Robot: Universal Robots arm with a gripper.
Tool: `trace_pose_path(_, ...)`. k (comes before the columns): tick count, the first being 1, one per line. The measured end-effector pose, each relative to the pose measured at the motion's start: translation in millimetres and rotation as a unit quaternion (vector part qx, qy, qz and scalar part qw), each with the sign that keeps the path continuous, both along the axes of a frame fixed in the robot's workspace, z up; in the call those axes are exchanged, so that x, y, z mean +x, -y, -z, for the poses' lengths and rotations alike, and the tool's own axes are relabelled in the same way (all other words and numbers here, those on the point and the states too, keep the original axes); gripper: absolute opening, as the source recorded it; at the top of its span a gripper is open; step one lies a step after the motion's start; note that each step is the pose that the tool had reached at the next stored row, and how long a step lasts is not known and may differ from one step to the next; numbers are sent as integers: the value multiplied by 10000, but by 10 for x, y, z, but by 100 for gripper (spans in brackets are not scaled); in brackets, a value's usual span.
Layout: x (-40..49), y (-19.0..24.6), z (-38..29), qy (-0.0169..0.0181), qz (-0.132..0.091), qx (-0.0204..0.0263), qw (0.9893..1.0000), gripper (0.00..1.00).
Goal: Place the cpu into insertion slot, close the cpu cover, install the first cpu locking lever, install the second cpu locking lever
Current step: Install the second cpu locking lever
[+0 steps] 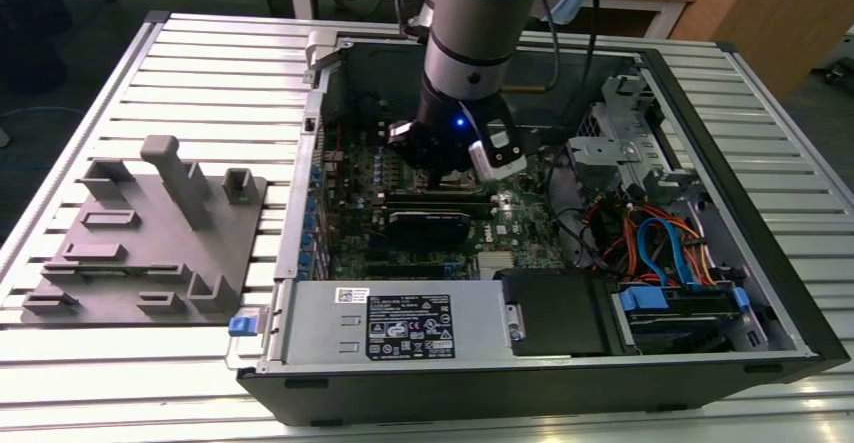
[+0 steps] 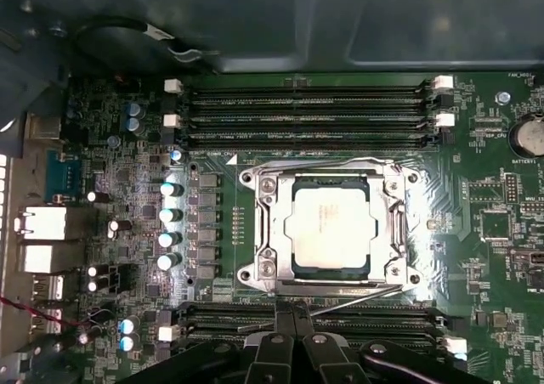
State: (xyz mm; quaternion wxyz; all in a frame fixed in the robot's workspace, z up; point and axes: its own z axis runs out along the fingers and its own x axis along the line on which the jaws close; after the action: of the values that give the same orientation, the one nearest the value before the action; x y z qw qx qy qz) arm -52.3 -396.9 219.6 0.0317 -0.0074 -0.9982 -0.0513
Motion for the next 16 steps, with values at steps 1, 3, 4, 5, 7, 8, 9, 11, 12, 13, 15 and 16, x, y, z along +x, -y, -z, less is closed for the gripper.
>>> trace_pose_path(1,-5,5,5,0,0,23,10000,10)
trace_pose_path(3,-13,15,15,0,0,71,10000,10)
trace_pose_path(4,-16,20,21,0,0,95,10000,10)
trace_pose_path(5,-18,26,26,0,0,117,9999,10)
trace_pose_path(7,-28,39,42,0,-1,150,9999,10)
trace_pose_path(8,-31,48,52,0,0,164,9999,10)
trace_pose_path(9,-33,58,61,0,0,177,9998,10)
trace_pose_path(11,-45,73,79,0,1,207,9998,10)
trace_pose_path(12,-55,79,85,0,0,222,9998,10)
trace_pose_path(13,-70,85,90,0,0,238,9997,10)
trace_pose_path(15,-101,91,98,0,0,274,9996,10)
trace_pose_path(16,-120,94,102,0,0,294,9996,10)
